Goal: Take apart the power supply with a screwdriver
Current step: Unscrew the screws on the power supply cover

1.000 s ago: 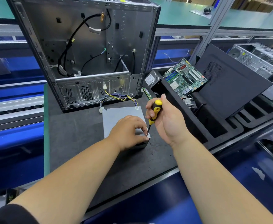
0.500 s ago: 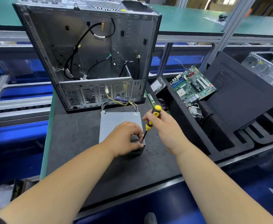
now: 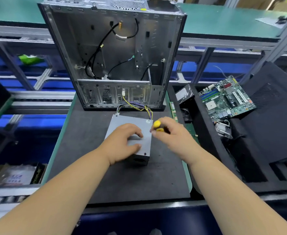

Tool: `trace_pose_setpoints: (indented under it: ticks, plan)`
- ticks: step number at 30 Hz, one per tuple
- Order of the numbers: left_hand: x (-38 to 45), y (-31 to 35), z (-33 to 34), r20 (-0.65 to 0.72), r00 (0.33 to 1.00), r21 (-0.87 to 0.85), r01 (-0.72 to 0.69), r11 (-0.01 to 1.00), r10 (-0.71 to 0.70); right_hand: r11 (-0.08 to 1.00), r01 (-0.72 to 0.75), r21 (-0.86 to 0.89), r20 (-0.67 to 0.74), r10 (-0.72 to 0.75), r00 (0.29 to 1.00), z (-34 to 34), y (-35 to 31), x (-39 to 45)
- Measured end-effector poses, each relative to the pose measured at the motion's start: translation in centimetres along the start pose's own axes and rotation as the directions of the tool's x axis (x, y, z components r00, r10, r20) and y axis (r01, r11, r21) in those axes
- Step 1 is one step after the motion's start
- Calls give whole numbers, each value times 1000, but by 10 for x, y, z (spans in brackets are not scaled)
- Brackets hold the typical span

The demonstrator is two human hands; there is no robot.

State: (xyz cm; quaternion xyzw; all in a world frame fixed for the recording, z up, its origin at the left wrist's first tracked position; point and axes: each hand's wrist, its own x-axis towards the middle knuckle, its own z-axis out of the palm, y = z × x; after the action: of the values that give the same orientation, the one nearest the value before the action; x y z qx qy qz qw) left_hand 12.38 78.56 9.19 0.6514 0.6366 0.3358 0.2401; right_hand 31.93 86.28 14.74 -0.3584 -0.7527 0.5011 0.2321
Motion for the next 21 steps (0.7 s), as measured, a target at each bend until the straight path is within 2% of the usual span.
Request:
trace_pose_setpoints:
  ticks: [2, 6, 13, 21]
  plan:
    - [0, -4, 0, -65, 996, 8, 58, 998, -57, 974, 2, -226, 113, 24, 993, 3, 8, 2]
    - [2, -7, 1, -98, 987, -31, 122, 992, -124, 906, 89, -414, 290, 38, 956, 9, 14, 3]
    - [2, -5, 2, -113, 979, -79, 164, 983, -172, 870, 190, -455, 364, -13, 931, 12, 21, 10]
    - [3, -2, 2, -150, 970, -87, 179, 980, -190, 870, 207, -448, 372, -29, 928, 16, 28, 17]
